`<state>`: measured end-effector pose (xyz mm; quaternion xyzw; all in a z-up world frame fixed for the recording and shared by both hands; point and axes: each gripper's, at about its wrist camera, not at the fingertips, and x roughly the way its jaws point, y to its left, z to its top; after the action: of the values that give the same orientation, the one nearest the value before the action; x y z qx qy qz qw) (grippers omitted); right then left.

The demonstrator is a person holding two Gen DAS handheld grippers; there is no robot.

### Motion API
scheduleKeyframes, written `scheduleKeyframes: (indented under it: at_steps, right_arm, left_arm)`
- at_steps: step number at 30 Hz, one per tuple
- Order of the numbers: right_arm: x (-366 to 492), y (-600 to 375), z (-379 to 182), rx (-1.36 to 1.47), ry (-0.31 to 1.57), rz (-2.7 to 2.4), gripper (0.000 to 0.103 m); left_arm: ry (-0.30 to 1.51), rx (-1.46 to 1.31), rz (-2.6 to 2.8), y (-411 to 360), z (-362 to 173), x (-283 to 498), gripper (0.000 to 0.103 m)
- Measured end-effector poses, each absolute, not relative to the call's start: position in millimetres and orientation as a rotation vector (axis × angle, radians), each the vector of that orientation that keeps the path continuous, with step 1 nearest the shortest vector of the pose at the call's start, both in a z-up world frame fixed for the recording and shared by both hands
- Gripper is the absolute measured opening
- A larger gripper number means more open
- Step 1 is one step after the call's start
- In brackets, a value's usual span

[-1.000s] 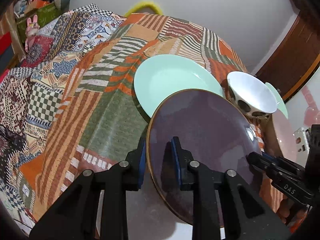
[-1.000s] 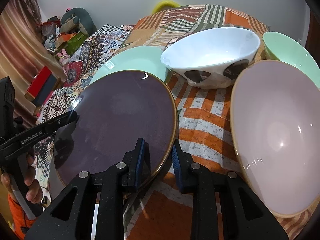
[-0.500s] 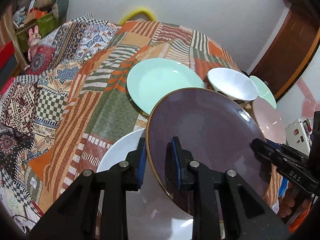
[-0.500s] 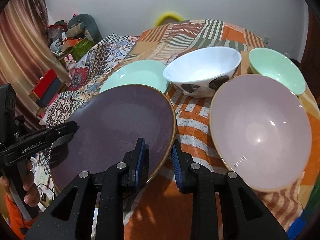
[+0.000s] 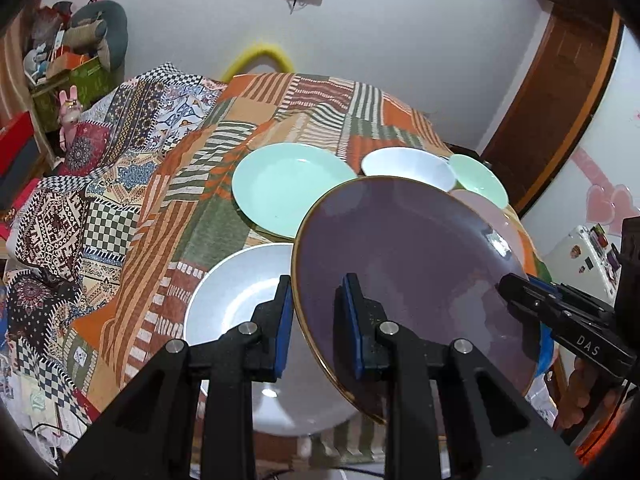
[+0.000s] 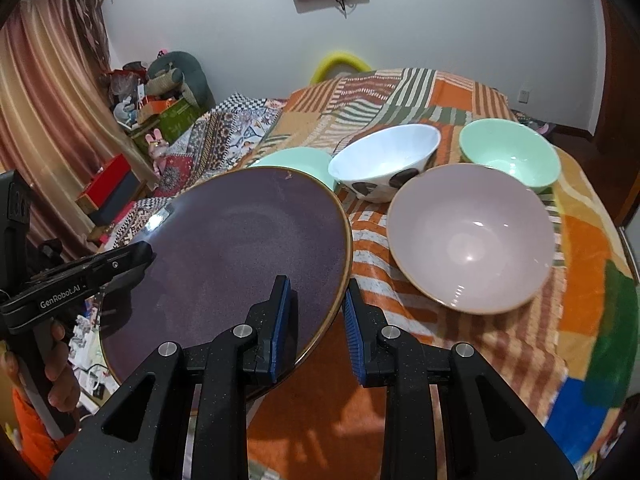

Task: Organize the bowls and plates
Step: 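Lift the dark purple plate off the white plate with both grippers, then lower the purple plate beside the white plate and open both grippers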

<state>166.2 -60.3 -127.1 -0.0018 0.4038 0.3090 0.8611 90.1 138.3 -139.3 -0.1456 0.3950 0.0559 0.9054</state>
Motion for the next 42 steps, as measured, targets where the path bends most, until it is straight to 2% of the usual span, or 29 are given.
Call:
scheduleKeyframes:
  at_steps: [15, 42]
  right_arm:
    - [133, -103, -130, 0.021, 0.832, 0.618, 0.024]
    - [137, -165, -187, 0.085, 0.987, 0.539, 0.024]
  left_arm:
    - [0.853, -0.250, 0.050, 86, -133, 62, 0.024]
    - [1.102, -0.209, -0.023, 29, -197, 110, 0.024]
